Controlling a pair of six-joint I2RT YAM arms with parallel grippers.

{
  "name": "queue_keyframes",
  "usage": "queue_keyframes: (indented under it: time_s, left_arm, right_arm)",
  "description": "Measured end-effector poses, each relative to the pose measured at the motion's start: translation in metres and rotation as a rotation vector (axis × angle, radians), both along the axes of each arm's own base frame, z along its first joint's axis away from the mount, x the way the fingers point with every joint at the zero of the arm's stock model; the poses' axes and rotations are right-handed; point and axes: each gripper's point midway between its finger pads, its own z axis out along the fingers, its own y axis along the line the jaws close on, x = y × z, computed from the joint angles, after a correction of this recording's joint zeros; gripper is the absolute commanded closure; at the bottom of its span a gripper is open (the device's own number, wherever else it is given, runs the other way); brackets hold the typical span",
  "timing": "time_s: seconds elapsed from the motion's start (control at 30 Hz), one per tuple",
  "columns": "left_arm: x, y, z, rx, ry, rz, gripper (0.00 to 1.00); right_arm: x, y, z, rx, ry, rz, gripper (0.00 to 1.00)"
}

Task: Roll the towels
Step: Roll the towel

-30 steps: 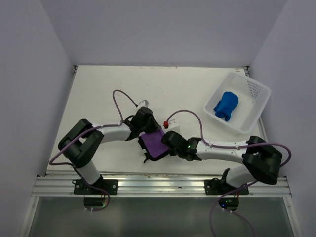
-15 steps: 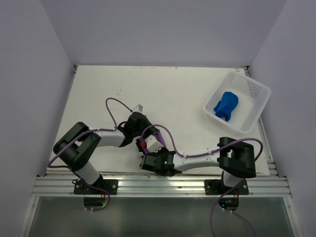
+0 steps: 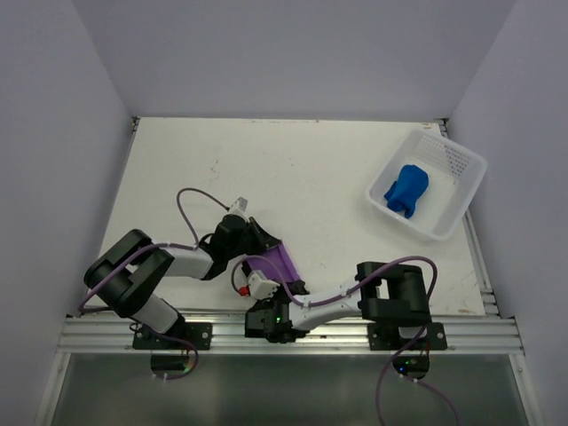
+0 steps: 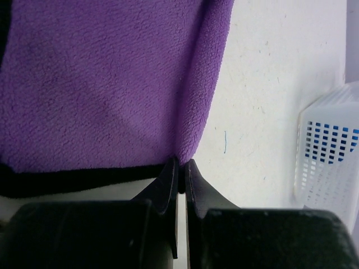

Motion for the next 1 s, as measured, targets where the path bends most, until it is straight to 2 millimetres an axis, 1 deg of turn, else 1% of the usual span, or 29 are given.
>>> queue_keyframes:
  time_s: [0.13, 0.27, 0.5, 0.63, 0.67, 0.8, 0.93, 1.0]
  left_arm:
    - [-0.012, 0.007, -0.01, -0.006, 0.008, -0.012, 1.0]
    - [-0.019, 0.012, -0.015, -0.011, 0.001, -0.013, 1.0]
    - [-0.029, 0.027, -0.019, -0.026, -0.059, 0.014, 1.0]
    - [-0.027, 0.037, -0.018, -0.025, -0.107, 0.064, 1.0]
    - [-0.026, 0.039, -0.017, -0.024, -0.116, 0.075, 1.0]
    - [-0.026, 0.041, -0.015, -0.02, -0.15, 0.1, 1.0]
    - [-0.025, 0.042, -0.012, -0.016, -0.169, 0.115, 1.0]
    - [-0.025, 0.043, -0.01, -0.012, -0.182, 0.12, 1.0]
  right_arm:
    - [-0.01, 0.003, -0.006, -0.05, -0.008, 0.052, 1.0]
    - [-0.015, 0.005, -0.006, -0.068, -0.009, 0.078, 0.95]
    - [-0.018, 0.009, -0.006, -0.048, 0.018, 0.086, 0.78]
    - [-0.027, 0.013, 0.004, 0.022, 0.074, 0.097, 0.62]
    - [-0.029, 0.013, 0.008, 0.045, 0.09, 0.102, 0.6]
    - [-0.038, 0.015, 0.023, 0.144, 0.154, 0.123, 0.57]
    - [-0.05, 0.017, 0.034, 0.279, 0.241, 0.153, 0.53]
    - [-0.054, 0.016, 0.039, 0.358, 0.292, 0.158, 0.54]
